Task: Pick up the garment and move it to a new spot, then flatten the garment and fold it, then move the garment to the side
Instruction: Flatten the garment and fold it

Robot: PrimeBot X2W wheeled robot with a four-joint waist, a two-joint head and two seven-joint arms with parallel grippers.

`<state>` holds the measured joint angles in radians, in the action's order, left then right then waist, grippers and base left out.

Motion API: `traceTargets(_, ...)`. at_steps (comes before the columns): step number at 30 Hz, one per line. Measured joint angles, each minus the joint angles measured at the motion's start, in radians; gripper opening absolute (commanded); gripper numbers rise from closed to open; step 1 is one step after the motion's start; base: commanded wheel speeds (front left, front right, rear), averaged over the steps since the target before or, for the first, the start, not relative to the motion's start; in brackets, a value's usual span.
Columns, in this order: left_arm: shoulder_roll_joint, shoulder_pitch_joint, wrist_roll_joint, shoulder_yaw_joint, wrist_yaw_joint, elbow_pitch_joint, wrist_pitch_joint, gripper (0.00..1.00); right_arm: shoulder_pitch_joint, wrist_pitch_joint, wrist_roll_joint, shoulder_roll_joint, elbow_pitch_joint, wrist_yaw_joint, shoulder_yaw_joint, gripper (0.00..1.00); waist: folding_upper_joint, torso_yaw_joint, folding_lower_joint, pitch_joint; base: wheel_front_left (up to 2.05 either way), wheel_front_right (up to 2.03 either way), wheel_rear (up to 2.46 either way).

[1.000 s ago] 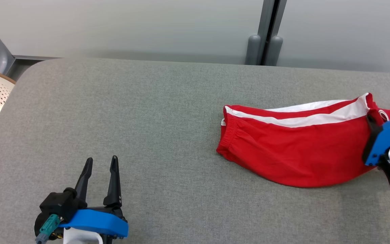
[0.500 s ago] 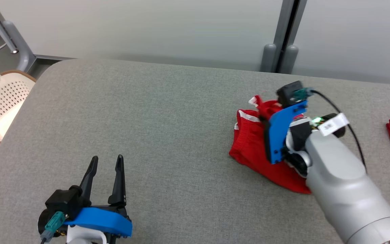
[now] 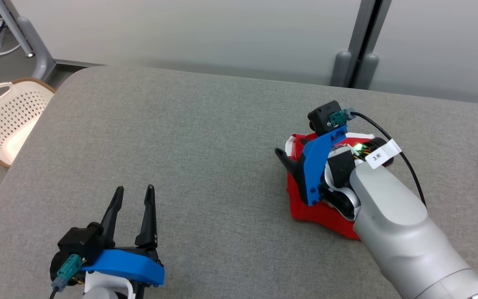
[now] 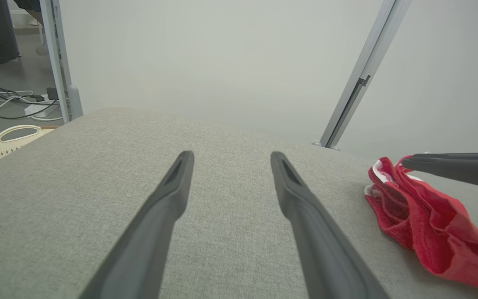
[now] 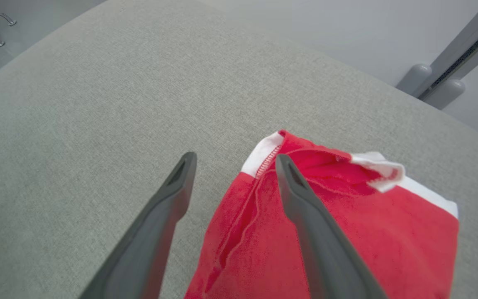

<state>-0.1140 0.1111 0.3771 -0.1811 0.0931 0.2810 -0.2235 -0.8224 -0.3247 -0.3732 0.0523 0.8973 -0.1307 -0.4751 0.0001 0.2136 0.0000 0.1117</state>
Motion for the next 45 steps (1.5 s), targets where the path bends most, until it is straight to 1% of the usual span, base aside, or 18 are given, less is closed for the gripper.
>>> traceTargets(3, -0.005, -0.002, 0.002, 0.006, -0.005, 0.001, -0.005, 1.00, 0.003, 0.044, -0.033, -0.001, -0.078, 0.000, -0.003, 1.00, 0.0000, -0.014, 0.0000, -0.003, 0.00, 0.00, 0.00)
traceTargets(5, -0.008, -0.005, 0.003, 0.010, -0.006, 0.000, -0.007, 1.00, 0.005, 0.081, -0.033, 0.009, -0.129, 0.000, 0.004, 1.00, 0.0000, -0.025, 0.0000, -0.006, 0.00, 0.00, 0.00)
traceTargets(7, -0.010, -0.008, 0.010, 0.013, -0.009, -0.002, -0.007, 1.00, 0.015, 0.109, -0.025, 0.038, -0.171, 0.000, 0.031, 1.00, 0.0000, -0.036, 0.0000, -0.011, 0.00, 0.00, 0.00)
traceTargets(11, -0.013, -0.013, 0.010, 0.012, -0.013, -0.005, -0.008, 1.00, 0.081, 0.137, 0.027, 0.117, -0.226, 0.000, 0.111, 1.00, 0.0000, -0.052, 0.0000, -0.024, 0.00, 0.00, 0.00)
traceTargets(16, -0.013, -0.018, 0.012, 0.005, -0.014, -0.010, -0.008, 1.00, 0.209, 0.152, 0.114, 0.168, -0.272, 0.000, 0.238, 1.00, 0.0000, -0.060, 0.0000, -0.032, 0.00, 0.00, 0.00)
traceTargets(19, -0.013, -0.018, 0.017, 0.001, -0.014, -0.011, -0.008, 1.00, 0.283, 0.169, 0.162, 0.163, -0.279, 0.000, 0.309, 1.00, 0.0000, -0.061, -0.0001, -0.035, 0.00, 0.00, 0.00)
traceTargets(23, -0.017, -0.019, 0.017, -0.004, -0.014, -0.013, -0.007, 1.00, 0.340, 0.176, 0.208, 0.119, -0.260, 0.000, 0.364, 1.00, 0.0000, -0.060, 0.0000, -0.036, 0.00, 0.00, 0.00)
traceTargets(24, -0.019, -0.020, 0.017, -0.005, -0.014, -0.014, -0.006, 1.00, 0.344, 0.174, 0.214, 0.106, -0.251, 0.000, 0.369, 0.65, 0.0000, -0.060, 0.0000, -0.035, 0.00, 0.00, 0.00)
traceTargets(25, -0.021, -0.020, 0.017, -0.006, -0.014, -0.017, -0.005, 1.00, 0.344, 0.166, 0.218, 0.093, -0.243, 0.000, 0.372, 0.18, 0.0000, -0.059, 0.0000, -0.033, 0.00, 0.00, 0.00)
traceTargets(26, -0.023, -0.020, 0.017, -0.007, -0.014, -0.020, -0.003, 1.00, 0.341, 0.159, 0.226, 0.083, -0.234, 0.000, 0.372, 0.00, 0.0000, -0.058, 0.0000, -0.030, 0.00, 0.00, 0.00)
traceTargets(29, -0.026, -0.016, 0.017, -0.013, -0.013, -0.026, 0.001, 1.00, 0.312, 0.133, 0.242, 0.058, -0.197, 0.000, 0.369, 0.00, 0.0000, -0.051, 0.0000, -0.018, 0.00, 0.00, 0.00)
traceTargets(32, -0.025, -0.003, 0.017, -0.022, -0.013, -0.030, 0.002, 1.00, 0.245, 0.104, 0.260, 0.043, -0.148, 0.000, 0.366, 0.00, 0.0000, -0.036, 0.0001, -0.005, 0.00, 0.00, 0.00)
traceTargets(39, -0.012, 0.016, 0.016, -0.056, -0.005, -0.016, 0.000, 1.00, 0.100, 0.054, 0.296, 0.024, 0.027, 0.000, 0.357, 0.00, -0.0001, 0.025, 0.0002, 0.013, 0.00, 0.00, 0.00)
traceTargets(40, -0.009, 0.018, 0.016, -0.061, -0.004, -0.013, 0.000, 1.00, 0.079, 0.056, 0.303, 0.023, 0.047, 0.000, 0.358, 0.00, 0.0000, 0.035, 0.0001, 0.014, 0.00, 0.00, 0.00)
traceTargets(45, -0.005, 0.026, 0.016, -0.077, -0.002, -0.001, -0.005, 1.00, -0.021, 0.135, 0.334, 0.014, 0.127, 0.000, 0.380, 0.00, 0.0000, 0.075, 0.0002, 0.018, 0.00, 0.00, 0.00)
